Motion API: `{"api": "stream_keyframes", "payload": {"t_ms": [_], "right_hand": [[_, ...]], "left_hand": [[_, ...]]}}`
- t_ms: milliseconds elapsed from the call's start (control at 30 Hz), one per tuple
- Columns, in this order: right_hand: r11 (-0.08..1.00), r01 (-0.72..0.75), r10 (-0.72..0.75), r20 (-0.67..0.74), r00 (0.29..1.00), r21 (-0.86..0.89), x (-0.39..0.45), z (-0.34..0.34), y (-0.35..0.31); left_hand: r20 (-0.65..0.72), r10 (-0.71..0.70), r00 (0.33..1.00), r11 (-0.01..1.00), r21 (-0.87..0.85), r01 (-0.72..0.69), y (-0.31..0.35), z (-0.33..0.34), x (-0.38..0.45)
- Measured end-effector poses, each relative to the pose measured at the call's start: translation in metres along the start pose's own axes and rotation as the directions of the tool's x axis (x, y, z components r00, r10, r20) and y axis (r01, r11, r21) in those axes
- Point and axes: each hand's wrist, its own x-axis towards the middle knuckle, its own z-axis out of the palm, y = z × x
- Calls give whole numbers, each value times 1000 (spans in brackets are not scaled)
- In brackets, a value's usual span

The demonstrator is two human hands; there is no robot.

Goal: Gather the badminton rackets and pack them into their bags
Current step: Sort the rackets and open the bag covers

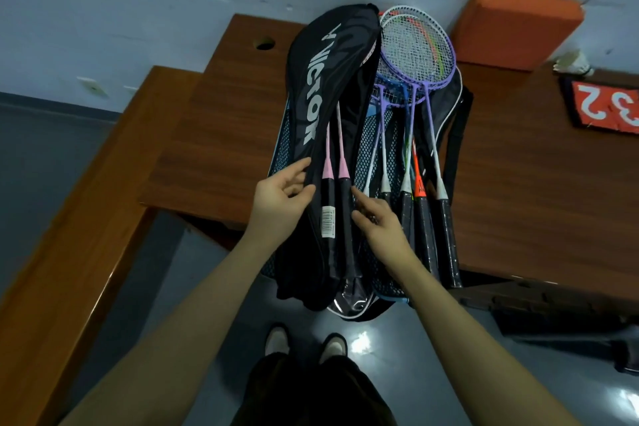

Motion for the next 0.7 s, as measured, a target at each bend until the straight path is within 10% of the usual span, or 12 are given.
{"api": "stream_keyframes", "payload": {"t_ms": [233, 400, 700], "right_hand": [[950, -140, 138, 24, 990, 279, -10, 5, -7], [670, -296, 222, 196, 955, 681, -10, 6, -18], [770, -186, 146, 115, 983, 610, -8, 23, -41]], "left_hand": [[-13, -57, 998, 982, -180, 54, 9, -16, -2], [43, -104, 994, 953, -282, 112, 16, -23, -3], [100, 131, 986, 976, 160, -146, 19, -24, -18]]}}
